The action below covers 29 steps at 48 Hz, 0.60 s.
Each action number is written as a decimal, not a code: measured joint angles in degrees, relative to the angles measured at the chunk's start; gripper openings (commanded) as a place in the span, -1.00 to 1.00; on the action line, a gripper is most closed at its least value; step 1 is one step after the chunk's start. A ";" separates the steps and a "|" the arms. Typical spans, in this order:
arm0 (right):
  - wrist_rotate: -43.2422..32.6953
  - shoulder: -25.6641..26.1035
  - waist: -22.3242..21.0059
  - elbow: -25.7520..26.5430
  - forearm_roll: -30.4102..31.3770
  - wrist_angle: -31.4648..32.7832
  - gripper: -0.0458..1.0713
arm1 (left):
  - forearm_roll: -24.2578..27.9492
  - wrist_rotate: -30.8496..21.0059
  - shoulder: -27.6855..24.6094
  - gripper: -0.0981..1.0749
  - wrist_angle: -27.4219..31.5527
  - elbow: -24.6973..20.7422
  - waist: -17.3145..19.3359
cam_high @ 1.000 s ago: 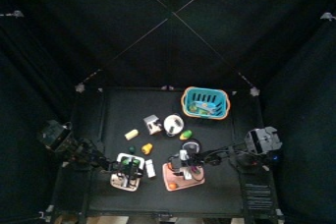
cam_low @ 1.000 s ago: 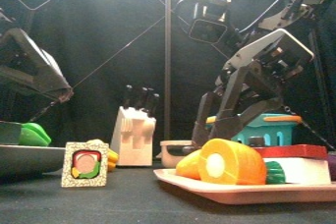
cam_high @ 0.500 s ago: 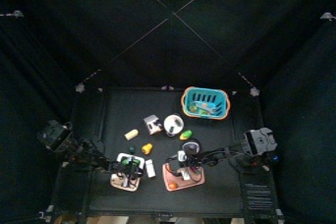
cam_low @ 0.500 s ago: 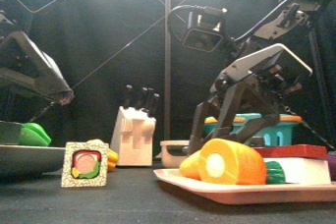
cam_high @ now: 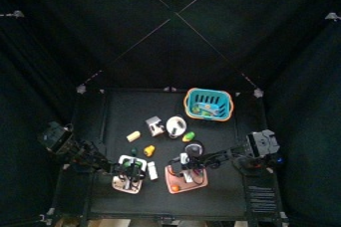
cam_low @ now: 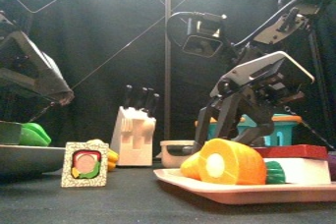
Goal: Grab carrot bottom
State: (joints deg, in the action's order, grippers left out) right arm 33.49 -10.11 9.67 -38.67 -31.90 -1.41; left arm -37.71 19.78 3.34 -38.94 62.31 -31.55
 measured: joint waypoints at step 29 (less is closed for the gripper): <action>0.18 4.22 0.00 0.00 0.09 1.93 0.24 | -0.09 0.00 0.00 0.02 0.00 0.00 0.00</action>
